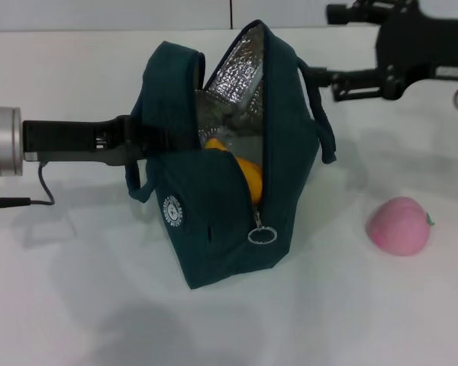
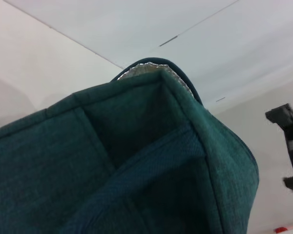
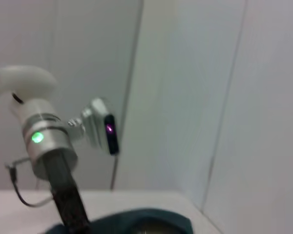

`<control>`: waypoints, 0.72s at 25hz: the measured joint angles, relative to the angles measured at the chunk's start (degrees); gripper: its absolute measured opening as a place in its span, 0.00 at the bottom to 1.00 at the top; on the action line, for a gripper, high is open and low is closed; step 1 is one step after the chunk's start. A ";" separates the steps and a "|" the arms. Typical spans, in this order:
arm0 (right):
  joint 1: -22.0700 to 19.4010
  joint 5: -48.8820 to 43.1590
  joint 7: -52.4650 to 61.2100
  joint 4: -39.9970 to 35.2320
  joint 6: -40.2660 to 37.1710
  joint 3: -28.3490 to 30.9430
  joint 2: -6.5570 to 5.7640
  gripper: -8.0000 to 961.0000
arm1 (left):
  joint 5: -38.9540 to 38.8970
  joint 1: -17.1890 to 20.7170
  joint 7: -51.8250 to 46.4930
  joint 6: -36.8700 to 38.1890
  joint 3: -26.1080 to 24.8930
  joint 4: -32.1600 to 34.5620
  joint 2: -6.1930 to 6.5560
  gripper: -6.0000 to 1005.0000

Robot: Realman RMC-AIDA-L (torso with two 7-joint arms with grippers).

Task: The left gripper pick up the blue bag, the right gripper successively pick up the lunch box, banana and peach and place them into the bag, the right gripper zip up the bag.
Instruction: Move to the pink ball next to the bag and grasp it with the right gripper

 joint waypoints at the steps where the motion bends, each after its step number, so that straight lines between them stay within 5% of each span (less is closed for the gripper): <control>1: -0.39 -2.58 3.53 -2.74 -0.33 0.64 -0.29 0.90 | 0.00 0.24 0.18 0.00 0.01 -0.03 0.00 0.06; 7: 0.56 -19.18 23.09 -13.44 -6.64 6.76 -0.78 0.90 | 0.00 0.08 0.76 0.02 0.00 -0.66 0.00 0.06; 12: 7.43 -35.81 39.29 -13.35 -15.97 8.51 -1.74 0.89 | -0.68 0.04 0.89 0.05 0.00 -0.69 0.16 0.06; 18: 12.80 -50.86 42.10 -10.40 -20.46 7.10 0.82 0.89 | -1.16 -0.11 1.56 0.26 0.06 -0.69 -0.11 0.06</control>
